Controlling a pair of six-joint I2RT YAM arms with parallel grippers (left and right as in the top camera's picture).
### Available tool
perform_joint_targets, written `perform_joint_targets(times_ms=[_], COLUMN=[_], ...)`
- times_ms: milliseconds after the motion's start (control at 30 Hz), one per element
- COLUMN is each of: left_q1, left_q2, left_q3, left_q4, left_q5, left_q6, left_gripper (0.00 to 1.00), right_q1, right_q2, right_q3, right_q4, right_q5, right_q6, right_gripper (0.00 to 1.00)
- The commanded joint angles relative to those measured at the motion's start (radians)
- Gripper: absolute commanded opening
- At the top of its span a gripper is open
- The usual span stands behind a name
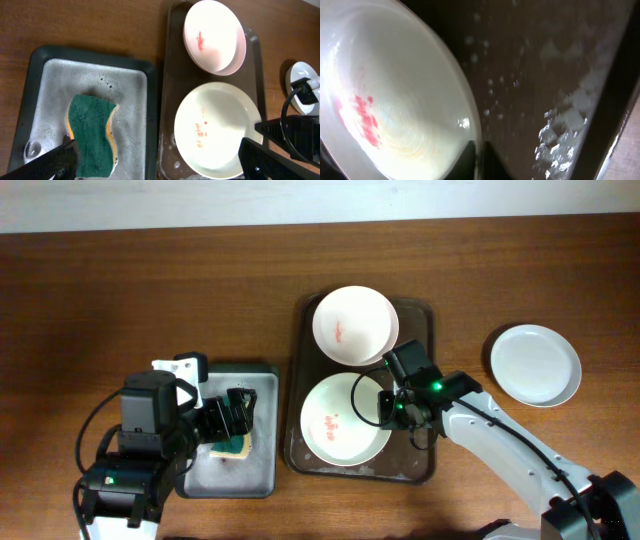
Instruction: Clean dirty plates on tray and stack at the side
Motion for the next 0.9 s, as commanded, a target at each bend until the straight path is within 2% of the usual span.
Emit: perform_joint_targets(times_ms=[0,33,67,100,133,200,267,333,367,467,533,567,600,667,700,767,800,833,867], left_q1=[0.003,0.003,0.003,0.003,-0.001,-0.002,-0.002,-0.002,-0.012,-0.08,-0.121,-0.131,-0.13,-0.13,-0.13,-0.13,-0.13,-0.13,-0.13], left_q2=[-0.003,0.001,0.006,0.024,0.048,0.114,0.161,0.212,0.241,0.339,0.436,0.491,0.566,0.685,0.724,0.795,0.826,0.854,0.869], left_q3=[0.014,0.014,0.013,0.012,0.012,0.012,0.012,0.012,0.012,0.002,-0.005,-0.008,-0.01,-0.011,-0.011,-0.011,-0.011,-0.011,-0.011], left_q4=[0.001,-0.012,-0.024,-0.041,-0.056,-0.086,-0.095,-0.096,-0.097,-0.085,-0.043,-0.02,-0.018,-0.01,0.023,0.068,0.096,0.123,0.13], left_q5=[0.039,0.037,0.032,0.024,0.024,-0.003,-0.027,-0.025,-0.026,-0.103,-0.197,-0.211,-0.271,-0.402,-0.38,-0.373,-0.352,-0.335,-0.306], left_q6=[0.02,0.02,0.02,0.021,0.035,0.035,0.035,0.055,0.082,0.092,0.091,0.09,0.024,-0.075,-0.079,-0.093,-0.098,-0.098,-0.097], left_gripper=[1.0,0.99,1.0,0.98,0.92,0.91,0.89,0.84,0.76,0.59,0.56,0.5,0.47,0.48,0.48,0.43,0.37,0.22,0.0], right_q1=[0.003,0.003,0.003,0.003,0.003,0.003,0.003,0.003,0.003,0.002,0.003,0.003,0.003,0.003,0.003,0.003,0.003,0.003,0.003], right_q2=[-0.004,-0.004,-0.004,0.006,0.024,0.09,0.152,0.176,0.173,0.173,0.173,0.173,0.173,0.173,0.173,0.173,0.173,0.173,0.173], right_q3=[0.01,0.002,-0.006,-0.019,-0.032,-0.05,-0.05,-0.05,-0.049,-0.049,-0.049,-0.049,-0.049,-0.049,-0.049,-0.049,-0.049,-0.049,-0.049], right_q4=[0.003,-0.014,-0.011,0.007,0.039,0.105,0.135,0.14,0.14,0.115,0.114,0.112,0.111,0.106,0.106,0.106,0.106,0.106,0.106], right_q5=[0.004,0.004,0.005,0.005,0.005,0.004,0.008,0.026,0.041,0.127,0.13,0.13,0.129,0.129,0.129,0.129,0.129,0.129,0.129], right_q6=[-0.172,-0.22,-0.22,-0.22,-0.22,-0.219,-0.219,-0.219,-0.214,-0.106,-0.102,-0.102,-0.101,-0.102,-0.101,-0.101,-0.101,-0.102,-0.101], right_gripper=[0.23,0.31,0.34,0.34,0.34,0.33,0.27,0.12,0.04,0.04,0.04,0.04,0.04,0.04,0.04,0.04,0.04,0.04,0.04])
